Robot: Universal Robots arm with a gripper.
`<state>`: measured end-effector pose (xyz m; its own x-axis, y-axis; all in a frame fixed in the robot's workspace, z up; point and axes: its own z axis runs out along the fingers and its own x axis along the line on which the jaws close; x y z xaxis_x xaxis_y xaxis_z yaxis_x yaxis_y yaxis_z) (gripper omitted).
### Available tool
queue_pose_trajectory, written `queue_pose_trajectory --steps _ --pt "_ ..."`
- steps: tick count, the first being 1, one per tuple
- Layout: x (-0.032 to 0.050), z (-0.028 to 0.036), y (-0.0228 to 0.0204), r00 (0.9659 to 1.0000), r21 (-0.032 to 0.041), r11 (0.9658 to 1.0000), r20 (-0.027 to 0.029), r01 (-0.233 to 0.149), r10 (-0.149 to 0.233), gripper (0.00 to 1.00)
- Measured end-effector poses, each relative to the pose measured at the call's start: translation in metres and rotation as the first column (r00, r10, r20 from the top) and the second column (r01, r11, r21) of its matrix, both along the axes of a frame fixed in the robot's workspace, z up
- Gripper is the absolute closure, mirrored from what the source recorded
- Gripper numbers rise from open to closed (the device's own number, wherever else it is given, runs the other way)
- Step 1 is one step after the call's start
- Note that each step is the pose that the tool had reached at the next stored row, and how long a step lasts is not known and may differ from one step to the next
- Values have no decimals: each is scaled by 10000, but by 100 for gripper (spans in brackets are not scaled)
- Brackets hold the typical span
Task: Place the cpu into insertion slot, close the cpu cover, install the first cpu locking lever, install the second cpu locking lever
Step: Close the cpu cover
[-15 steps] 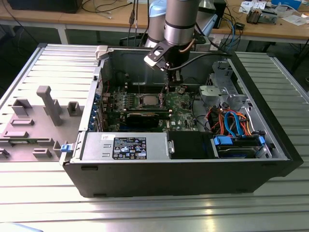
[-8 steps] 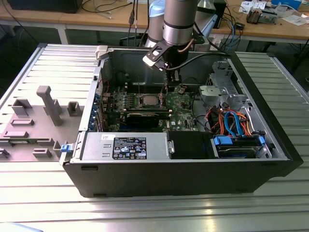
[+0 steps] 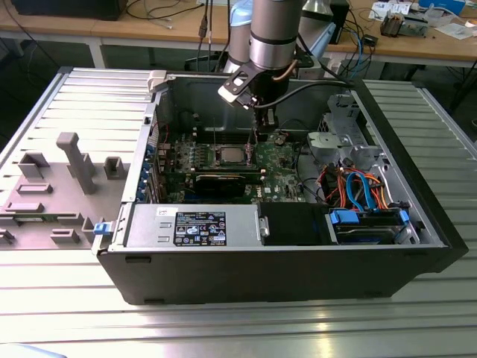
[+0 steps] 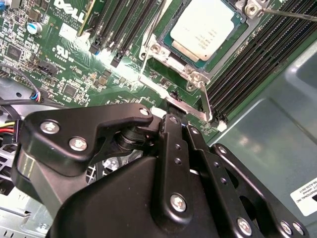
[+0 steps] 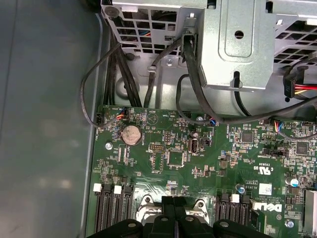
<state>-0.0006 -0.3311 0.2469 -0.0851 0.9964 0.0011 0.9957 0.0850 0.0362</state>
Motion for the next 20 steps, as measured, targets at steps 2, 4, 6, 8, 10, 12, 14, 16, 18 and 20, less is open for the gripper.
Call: queue_pose_trajectory --steps 2,4,6,8,10,12,14,16,18,20 --pt "-2 0 0 10000 1 10000 0 0 0 89" --pt "-10 0 0 10000 -1 10000 0 1 -1 89" --pt "-24 0 0 10000 0 10000 0 -1 1 89" --pt "-39 0 0 10000 0 10000 0 0 0 89" --pt "-49 0 0 10000 0 10000 0 0 0 89" --pt "-55 0 0 10000 0 10000 0 0 0 89" --pt "-65 0 0 10000 0 10000 0 -1 1 89" --pt "-70 0 0 10000 0 10000 0 -1 1 89" --pt "-76 -1 0 10000 1 10000 0 0 0 89" --pt "-80 -1 0 10000 0 10000 0 0 0 89"
